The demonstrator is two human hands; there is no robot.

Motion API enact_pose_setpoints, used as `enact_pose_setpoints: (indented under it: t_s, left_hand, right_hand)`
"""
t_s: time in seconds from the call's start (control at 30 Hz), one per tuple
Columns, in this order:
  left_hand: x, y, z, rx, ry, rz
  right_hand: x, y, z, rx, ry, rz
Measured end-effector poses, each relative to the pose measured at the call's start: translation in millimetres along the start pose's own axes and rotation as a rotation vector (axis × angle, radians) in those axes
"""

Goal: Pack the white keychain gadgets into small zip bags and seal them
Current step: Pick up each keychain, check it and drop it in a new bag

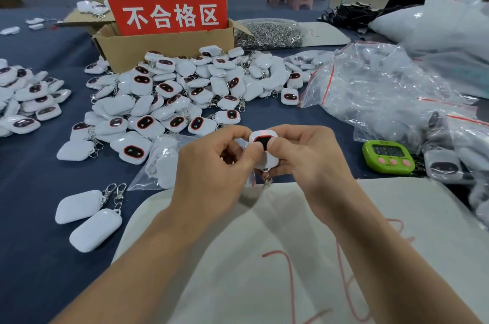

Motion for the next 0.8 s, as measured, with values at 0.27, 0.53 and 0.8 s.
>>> enact_pose_setpoints:
  t_s: [0.27, 0.53, 0.8]
  left_hand:
    - [-4.6, 1.9, -1.2, -0.066, 0.051, 0.068]
    - [-2.9, 2.8, 0.7, -0.038, 0.101, 0.014]
    - [-2.3, 1.4, -1.4, -0.028, 0.073, 0.032]
  right_hand:
    - [-3.6, -5.1, 2.6, 0.031, -0.028, -0.042]
    - [-8.1, -6.0, 3.5, 0.053, -0.031, -0.082]
    - [-8.5, -8.3, 2.4, 0.034, -0.003, -0.091]
Point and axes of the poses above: each hand's wrist, its own z-axis towards the middle knuckle, its own y-axis out of the back of the hand, x = y × z, the point moved 2 cm from there along z, towards the middle knuckle, and after that the axes turned 11 degrees about x, right-handed, at the moved point
